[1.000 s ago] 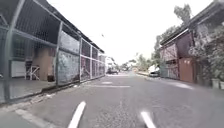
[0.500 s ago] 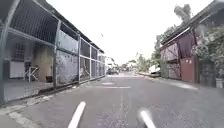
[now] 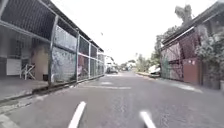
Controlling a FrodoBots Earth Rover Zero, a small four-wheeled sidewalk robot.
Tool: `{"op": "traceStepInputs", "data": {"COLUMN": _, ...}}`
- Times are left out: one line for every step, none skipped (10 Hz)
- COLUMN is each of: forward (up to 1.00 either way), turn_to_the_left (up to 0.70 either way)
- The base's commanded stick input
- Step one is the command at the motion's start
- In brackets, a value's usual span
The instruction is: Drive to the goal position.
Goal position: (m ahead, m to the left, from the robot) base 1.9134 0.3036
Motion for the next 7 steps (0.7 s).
{"op": "traceStepInputs", "data": {"forward": 0.7, "turn_to_the_left": -0.08}}
{"op": "traceStepInputs", "data": {"forward": 0.7, "turn_to_the_left": -0.05}}
{"op": "traceStepInputs", "data": {"forward": 0.7, "turn_to_the_left": -0.01}}
{"op": "traceStepInputs", "data": {"forward": 0.7, "turn_to_the_left": 0.0}}
{"op": "traceStepInputs", "data": {"forward": 0.7, "turn_to_the_left": 0.0}}
{"op": "traceStepInputs", "data": {"forward": 0.7, "turn_to_the_left": 0.0}}
{"op": "traceStepInputs", "data": {"forward": 0.7, "turn_to_the_left": 0.0}}
